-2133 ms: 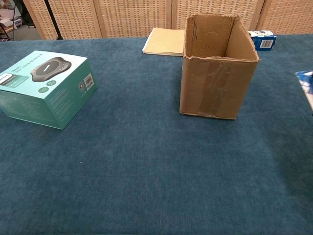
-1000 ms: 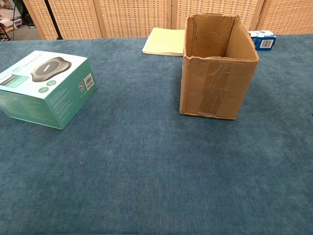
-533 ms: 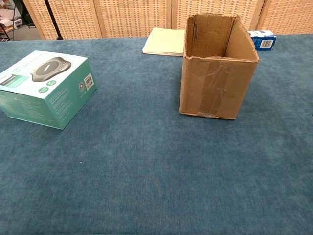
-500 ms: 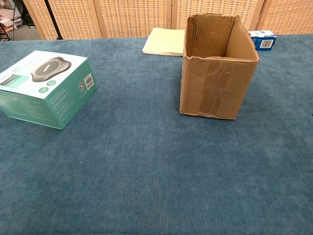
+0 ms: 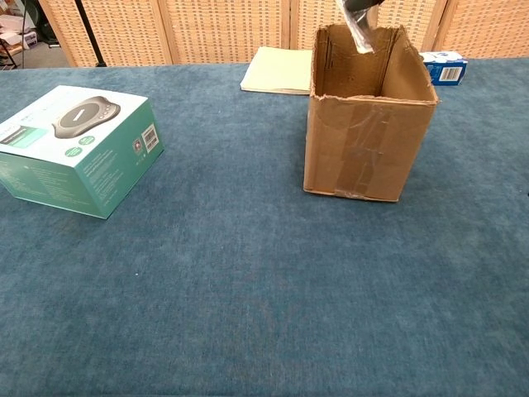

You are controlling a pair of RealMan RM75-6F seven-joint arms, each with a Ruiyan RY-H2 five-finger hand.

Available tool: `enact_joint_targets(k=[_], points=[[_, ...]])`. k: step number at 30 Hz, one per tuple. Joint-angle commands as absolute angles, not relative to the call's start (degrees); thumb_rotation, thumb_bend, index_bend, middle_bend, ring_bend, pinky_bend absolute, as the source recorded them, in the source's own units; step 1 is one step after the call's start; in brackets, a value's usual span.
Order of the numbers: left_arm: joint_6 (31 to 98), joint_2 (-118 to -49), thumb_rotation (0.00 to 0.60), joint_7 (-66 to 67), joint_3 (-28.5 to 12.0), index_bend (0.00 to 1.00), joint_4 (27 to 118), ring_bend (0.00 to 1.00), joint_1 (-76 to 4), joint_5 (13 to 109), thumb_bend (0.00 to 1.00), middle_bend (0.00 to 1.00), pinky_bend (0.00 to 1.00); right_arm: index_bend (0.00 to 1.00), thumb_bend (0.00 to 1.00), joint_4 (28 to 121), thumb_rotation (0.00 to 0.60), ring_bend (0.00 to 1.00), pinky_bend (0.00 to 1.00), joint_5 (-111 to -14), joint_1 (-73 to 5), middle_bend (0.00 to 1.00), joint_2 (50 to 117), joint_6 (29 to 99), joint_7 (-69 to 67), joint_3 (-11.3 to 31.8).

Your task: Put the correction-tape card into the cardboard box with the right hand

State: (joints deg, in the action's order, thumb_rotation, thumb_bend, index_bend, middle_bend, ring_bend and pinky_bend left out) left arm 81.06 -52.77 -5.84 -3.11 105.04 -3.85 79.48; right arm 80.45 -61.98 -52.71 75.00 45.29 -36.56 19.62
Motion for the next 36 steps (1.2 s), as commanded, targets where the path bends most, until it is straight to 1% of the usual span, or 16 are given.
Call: enact_joint_targets(k=[1,2,7,12,16,18,19,21,23,26,27,28,31,34,35,36], points=[[81.14,-52.7,0.6,-6.04,-3.08,0.0,105.01,0.0,-3.77,79.52,0.0,0.0,0.0,0.13,0.31,80.58,0.6,0.0,0.21,-62.44,-53.26,0.02,74.27,41.82,-34.63,18.5],[81.26,-52.66,0.6,-6.24,-3.08,0.0,104.99,0.0,-3.72,79.62,0.0,0.0,0.0,0.11,0.27,80.67,0.6,0.0,0.2,-63.45,-53.36,0.0,73.35,40.29,-34.58,18.12],[81.41,-52.43,0.6,-6.91,-2.95,0.0,104.86,0.0,-3.6,80.02,0.0,0.0,0.0,0.02,0.26,81.96,0.6,0.0,0.16,-67.42,-52.08,0.0,70.75,40.69,-35.19,18.08],[81.44,-52.33,0.6,-7.04,-2.83,0.0,104.94,0.0,-3.58,80.28,0.0,0.0,0.0,0.0,0.26,84.05,0.6,0.0,0.14,-69.03,-50.58,0.0,68.72,42.63,-34.73,18.5],[81.84,-52.29,0.6,-7.21,-2.77,0.0,104.93,0.0,-3.38,80.5,0.0,0.0,0.0,0.0,0.26,88.23,0.6,0.0,0.13,-71.79,-47.94,0.0,65.85,47.56,-33.05,18.64],[82.08,-52.35,0.6,-7.01,-2.8,0.0,104.85,0.0,-3.3,80.5,0.0,0.0,0.0,0.0,0.26,90.33,0.6,0.0,0.12,-74.35,-46.28,0.0,63.89,50.8,-29.8,17.85],[82.35,-52.54,0.6,-6.5,-2.9,0.0,104.73,0.0,-3.24,80.33,0.0,0.0,0.0,0.0,0.25,91.91,0.6,0.0,0.12,-77.37,-44.2,0.0,61.72,54.83,-23.44,16.28],[82.69,-52.89,0.6,-5.68,-3.06,0.0,104.6,0.0,-3.19,80.06,0.0,0.0,0.0,0.0,0.18,94.16,0.6,0.0,0.12,-78.46,-42.12,0.0,60.32,58.28,-17.33,15.15],[83.34,-53.49,0.6,-4.3,-3.3,0.0,104.4,0.0,-3.1,79.76,0.0,0.0,0.0,0.0,0.08,97.32,0.6,0.0,0.11,-80.11,-38.65,0.0,58.47,63.55,-7.93,13.16],[84.07,-54.16,0.6,-3.29,-3.5,0.0,104.26,0.0,-2.97,79.72,0.0,0.0,0.0,0.0,0.04,100.73,0.6,0.0,0.11,-80.85,-34.63,0.0,57.67,68.9,-0.25,11.17],[84.27,-54.31,0.6,-2.98,-3.51,0.0,104.22,0.0,-2.93,79.82,0.0,0.0,0.0,0.0,0.04,101.36,0.6,0.0,0.11,-81.37,-33.22,0.0,57.65,70.74,1.85,10.39],[84.71,-54.62,0.6,-2.42,-3.53,0.0,104.0,0.0,-2.89,80.22,0.0,0.0,0.0,0.0,0.04,101.45,0.6,0.0,0.11,-82.07,-30.37,0.0,57.98,74.4,5.7,8.84],[85.61,-55.4,0.6,-1.44,-3.42,0.0,103.26,0.0,-2.8,81.38,0.0,0.0,0.0,0.0,0.03,100.99,0.6,0.0,0.09,-83.2,-25.56,0.0,60.44,81.39,11.01,6.94],[86.24,-55.93,0.6,-1.46,-3.28,0.0,102.52,0.0,-2.73,82.5,0.0,0.0,0.0,0.0,0.0,99.52,0.6,0.0,0.05,-84.67,-22.41,0.0,62.77,85.93,12.11,5.76],[86.67,-56.24,0.6,-1.49,-3.21,0.0,101.97,0.0,-2.69,83.23,0.0,0.0,0.0,0.0,0.0,98.15,0.6,0.0,0.04,-85.77,-19.81,0.0,64.28,89.34,12.14,4.54],[86.9,-56.44,0.6,-1.58,-3.18,0.0,101.63,0.0,-2.65,83.55,0.0,0.0,0.0,0.0,0.0,97.08,0.6,0.0,0.03,-86.88,-18.84,0.0,65.08,90.78,11.98,4.02]])
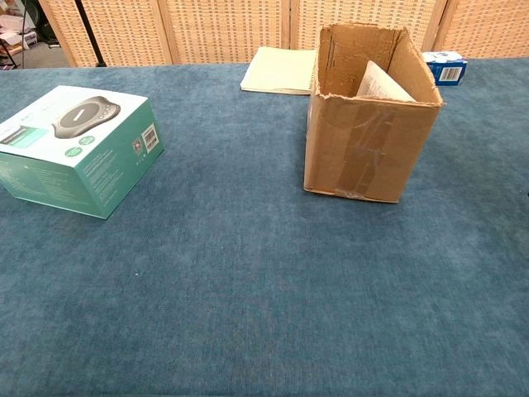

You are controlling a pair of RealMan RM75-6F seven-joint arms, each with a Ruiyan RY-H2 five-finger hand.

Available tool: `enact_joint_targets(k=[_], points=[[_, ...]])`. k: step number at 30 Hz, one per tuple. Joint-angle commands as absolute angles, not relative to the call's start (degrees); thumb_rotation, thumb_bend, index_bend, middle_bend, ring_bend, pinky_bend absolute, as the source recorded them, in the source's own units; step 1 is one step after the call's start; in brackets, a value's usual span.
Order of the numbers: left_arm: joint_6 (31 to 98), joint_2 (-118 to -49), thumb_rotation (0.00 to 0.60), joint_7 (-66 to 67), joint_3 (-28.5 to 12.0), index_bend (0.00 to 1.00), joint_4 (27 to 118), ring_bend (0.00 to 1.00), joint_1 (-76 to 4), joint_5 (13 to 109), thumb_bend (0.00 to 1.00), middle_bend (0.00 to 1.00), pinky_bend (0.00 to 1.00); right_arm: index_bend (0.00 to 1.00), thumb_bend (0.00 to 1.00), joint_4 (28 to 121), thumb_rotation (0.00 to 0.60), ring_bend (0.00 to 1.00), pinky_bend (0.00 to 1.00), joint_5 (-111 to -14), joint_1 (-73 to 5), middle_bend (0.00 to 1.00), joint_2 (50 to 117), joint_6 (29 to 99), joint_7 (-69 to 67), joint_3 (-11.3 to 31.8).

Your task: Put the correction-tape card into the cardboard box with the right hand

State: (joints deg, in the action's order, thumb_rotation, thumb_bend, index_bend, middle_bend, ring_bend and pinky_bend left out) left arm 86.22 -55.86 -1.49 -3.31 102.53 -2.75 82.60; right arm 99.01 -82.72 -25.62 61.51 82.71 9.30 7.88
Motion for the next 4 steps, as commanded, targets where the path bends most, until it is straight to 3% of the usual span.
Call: enact_joint_targets(k=[1,4], points=[[87.16,-56.62,0.6,-1.67,-3.17,0.0,101.26,0.0,-2.62,83.91,0.0,0.0,0.0,0.0,0.0,96.07,0.6,0.0,0.01,-87.68,-17.75,0.0,65.77,92.21,11.64,3.51],[88.02,-57.18,0.6,-2.17,-3.17,0.0,100.18,0.0,-2.47,84.87,0.0,0.0,0.0,0.0,0.0,93.61,0.6,0.0,0.0,-89.65,-15.02,0.0,67.15,95.01,9.58,2.05]])
